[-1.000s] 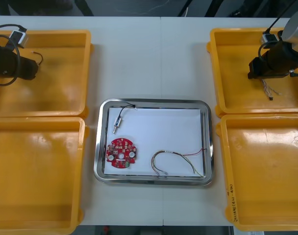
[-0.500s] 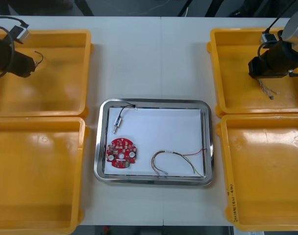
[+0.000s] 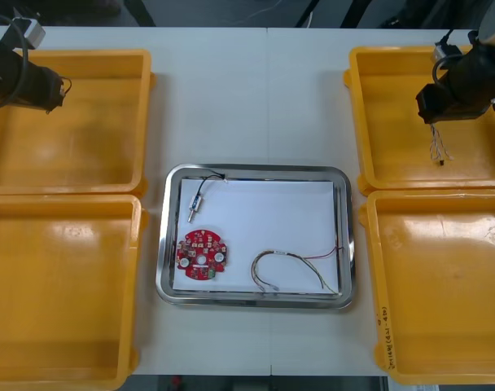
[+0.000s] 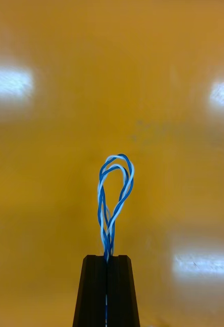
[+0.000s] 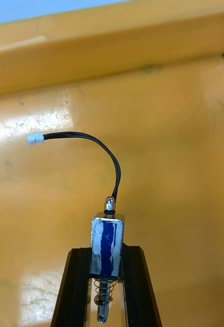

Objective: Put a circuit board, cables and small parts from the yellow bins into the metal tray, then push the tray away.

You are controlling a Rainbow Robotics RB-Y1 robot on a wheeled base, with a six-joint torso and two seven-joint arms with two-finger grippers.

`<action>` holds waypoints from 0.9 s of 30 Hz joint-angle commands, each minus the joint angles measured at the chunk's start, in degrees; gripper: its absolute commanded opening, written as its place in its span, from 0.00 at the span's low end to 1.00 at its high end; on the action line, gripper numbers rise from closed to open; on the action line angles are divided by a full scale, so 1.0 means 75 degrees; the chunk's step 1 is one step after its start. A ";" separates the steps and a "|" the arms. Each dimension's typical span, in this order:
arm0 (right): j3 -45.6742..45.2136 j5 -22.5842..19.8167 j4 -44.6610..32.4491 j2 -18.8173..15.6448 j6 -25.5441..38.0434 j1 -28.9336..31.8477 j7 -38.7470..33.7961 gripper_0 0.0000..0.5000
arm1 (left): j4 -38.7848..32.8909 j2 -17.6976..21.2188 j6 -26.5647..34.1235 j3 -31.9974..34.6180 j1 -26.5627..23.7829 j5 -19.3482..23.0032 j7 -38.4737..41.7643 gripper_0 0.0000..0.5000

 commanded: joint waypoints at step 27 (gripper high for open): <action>0.0158 0.0047 -0.6387 -0.0174 0.5217 0.0692 0.0036 0.00 | -0.5422 -0.1193 0.3402 0.0916 0.1500 -0.1363 0.1940 0.00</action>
